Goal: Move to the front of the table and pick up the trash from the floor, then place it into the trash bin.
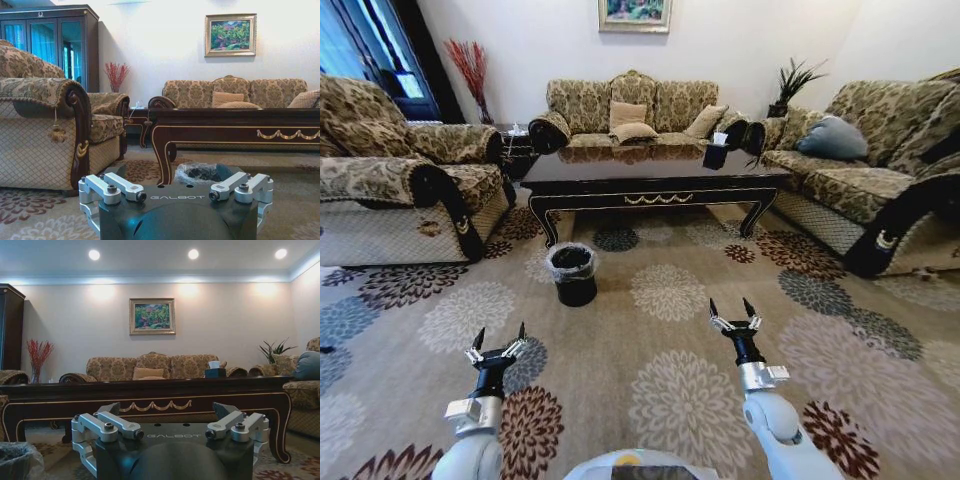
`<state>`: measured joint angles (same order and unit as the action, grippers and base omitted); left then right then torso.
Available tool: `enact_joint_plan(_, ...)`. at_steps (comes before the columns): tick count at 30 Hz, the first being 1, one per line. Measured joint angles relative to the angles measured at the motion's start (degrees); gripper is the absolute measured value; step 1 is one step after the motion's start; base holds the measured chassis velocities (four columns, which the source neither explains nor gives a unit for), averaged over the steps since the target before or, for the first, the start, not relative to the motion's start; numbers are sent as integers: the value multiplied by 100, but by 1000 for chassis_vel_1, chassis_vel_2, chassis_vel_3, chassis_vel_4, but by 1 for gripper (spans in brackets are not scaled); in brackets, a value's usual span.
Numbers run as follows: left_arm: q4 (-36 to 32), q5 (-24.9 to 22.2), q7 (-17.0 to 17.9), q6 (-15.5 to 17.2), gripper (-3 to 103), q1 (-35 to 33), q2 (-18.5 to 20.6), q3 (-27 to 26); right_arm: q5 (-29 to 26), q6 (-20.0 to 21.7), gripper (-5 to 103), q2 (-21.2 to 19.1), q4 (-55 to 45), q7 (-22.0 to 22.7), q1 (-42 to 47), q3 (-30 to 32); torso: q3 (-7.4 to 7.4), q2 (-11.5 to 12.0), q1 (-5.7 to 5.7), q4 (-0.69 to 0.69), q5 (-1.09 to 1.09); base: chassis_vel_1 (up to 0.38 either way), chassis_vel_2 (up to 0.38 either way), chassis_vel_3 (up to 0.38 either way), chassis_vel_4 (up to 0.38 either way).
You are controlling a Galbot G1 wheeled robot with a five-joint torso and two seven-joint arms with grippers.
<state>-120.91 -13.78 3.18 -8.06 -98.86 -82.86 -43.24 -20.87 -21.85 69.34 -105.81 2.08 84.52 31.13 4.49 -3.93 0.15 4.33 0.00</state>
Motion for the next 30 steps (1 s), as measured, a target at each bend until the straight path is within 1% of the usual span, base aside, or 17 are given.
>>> enact_joint_plan(30, 0, 0, 0, 0, 100, 0, 0, 0, 0, 0, 100, 0, 0, 0, 0, 0, 0, -1, 0, 0, 0, 141, -147, -149, 149)
